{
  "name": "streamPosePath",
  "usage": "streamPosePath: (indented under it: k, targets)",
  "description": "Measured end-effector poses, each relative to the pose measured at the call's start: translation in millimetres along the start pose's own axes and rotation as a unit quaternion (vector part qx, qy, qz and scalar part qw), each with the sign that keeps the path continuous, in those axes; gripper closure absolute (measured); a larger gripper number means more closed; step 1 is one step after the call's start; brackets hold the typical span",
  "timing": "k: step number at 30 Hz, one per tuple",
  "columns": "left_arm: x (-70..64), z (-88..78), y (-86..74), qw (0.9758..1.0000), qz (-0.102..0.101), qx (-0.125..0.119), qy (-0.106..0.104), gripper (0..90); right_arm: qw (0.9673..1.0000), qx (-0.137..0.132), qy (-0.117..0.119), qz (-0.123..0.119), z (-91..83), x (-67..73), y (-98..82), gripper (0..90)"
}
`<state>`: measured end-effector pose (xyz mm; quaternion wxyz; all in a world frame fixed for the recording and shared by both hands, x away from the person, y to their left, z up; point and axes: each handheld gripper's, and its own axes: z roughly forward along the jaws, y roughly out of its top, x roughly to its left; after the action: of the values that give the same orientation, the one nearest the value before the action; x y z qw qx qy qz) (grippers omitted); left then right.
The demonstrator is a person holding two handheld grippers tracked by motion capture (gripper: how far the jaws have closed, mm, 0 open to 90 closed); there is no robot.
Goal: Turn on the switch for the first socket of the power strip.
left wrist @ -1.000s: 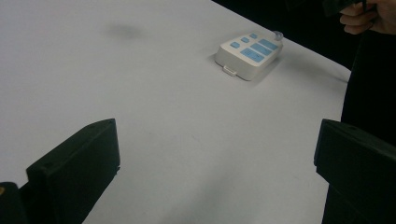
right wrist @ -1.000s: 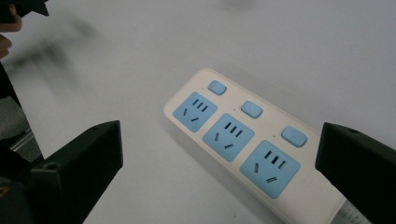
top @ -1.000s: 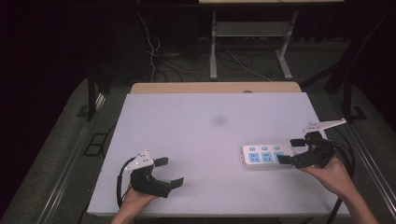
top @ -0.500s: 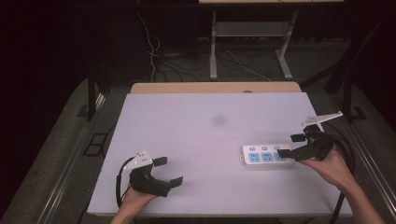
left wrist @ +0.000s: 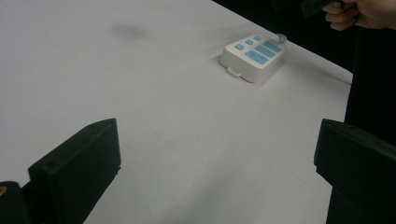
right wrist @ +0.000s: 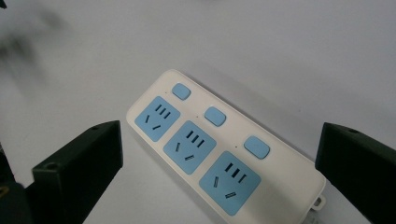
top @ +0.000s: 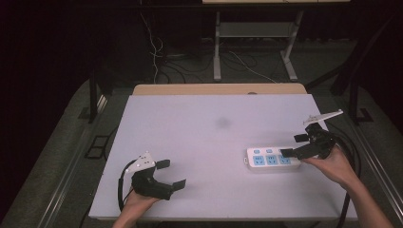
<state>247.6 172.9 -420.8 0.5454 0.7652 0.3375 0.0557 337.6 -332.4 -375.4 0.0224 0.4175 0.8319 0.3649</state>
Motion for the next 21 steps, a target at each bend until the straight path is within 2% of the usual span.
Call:
streamPosePath:
  k: [2, 4, 6, 18, 20, 21]
  targets:
    - [-0.1, -0.4, 0.2, 1.0, 0.001, -0.002, 0.001, 0.0, 0.9999, -0.007, 0.008, -0.01, 0.0, -1.8, 0.4, 16.2]
    - [0.1, -0.5, 0.2, 1.0, 0.0, -0.003, 0.001, 0.0, 0.9999, -0.005, 0.006, -0.007, 0.6, -3.2, 0.7, 24.1]
    - [0.3, -0.4, 0.1, 1.0, 0.0, -0.002, 0.002, 0.0, 1.0, -0.002, 0.005, -0.007, 1.4, -4.6, 0.5, 27.4]
    - [-1.0, -1.0, 0.5, 0.9999, 0.005, -0.008, 0.008, 0.6, 0.9996, 0.006, 0.017, -0.024, 5.7, -10.7, 0.3, 73.1]
    - [-1.0, -1.1, 0.5, 0.9999, 0.005, -0.008, 0.009, 0.6, 0.9995, 0.007, 0.018, -0.025, 6.5, -11.4, 0.3, 76.2]
    - [-0.8, -1.0, 0.5, 0.9999, 0.006, -0.007, 0.009, 0.6, 0.9995, 0.009, 0.02, -0.025, 8.2, -12.5, 0.7, 82.5]
